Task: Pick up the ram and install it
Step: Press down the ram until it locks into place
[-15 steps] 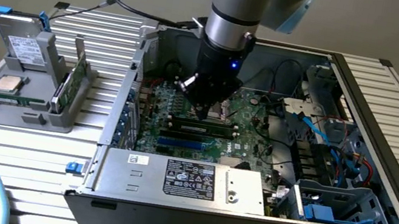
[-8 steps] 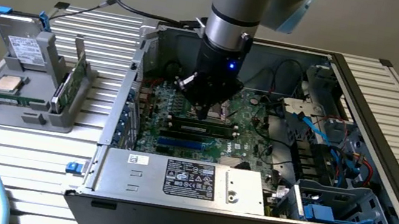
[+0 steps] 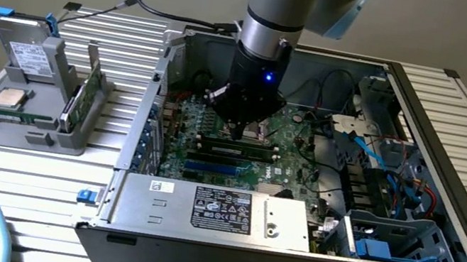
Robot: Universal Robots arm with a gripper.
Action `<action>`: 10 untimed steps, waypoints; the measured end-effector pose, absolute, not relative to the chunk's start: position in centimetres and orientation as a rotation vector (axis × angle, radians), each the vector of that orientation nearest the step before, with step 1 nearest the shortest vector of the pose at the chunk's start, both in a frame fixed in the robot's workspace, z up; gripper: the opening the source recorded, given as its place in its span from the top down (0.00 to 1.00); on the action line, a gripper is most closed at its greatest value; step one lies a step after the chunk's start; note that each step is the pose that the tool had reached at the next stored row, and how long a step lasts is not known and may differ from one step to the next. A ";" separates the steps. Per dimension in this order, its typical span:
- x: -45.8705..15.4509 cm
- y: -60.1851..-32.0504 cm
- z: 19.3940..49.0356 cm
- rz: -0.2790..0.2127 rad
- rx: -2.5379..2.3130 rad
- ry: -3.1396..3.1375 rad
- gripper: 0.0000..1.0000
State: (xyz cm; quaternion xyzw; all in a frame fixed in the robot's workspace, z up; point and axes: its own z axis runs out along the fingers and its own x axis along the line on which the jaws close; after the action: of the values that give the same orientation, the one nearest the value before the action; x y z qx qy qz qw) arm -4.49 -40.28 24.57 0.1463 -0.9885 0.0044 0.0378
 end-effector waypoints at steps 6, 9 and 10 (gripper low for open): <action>-4.5 -40.3 24.5 0.014 0.340 -3.053 0.90; -4.5 -40.3 24.5 0.014 0.286 -3.062 0.90; -4.5 -40.3 24.5 0.014 0.267 -3.065 0.90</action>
State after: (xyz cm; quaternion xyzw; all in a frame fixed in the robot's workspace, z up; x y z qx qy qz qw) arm -4.50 -40.28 24.51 0.0869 -0.9957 0.0046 0.0324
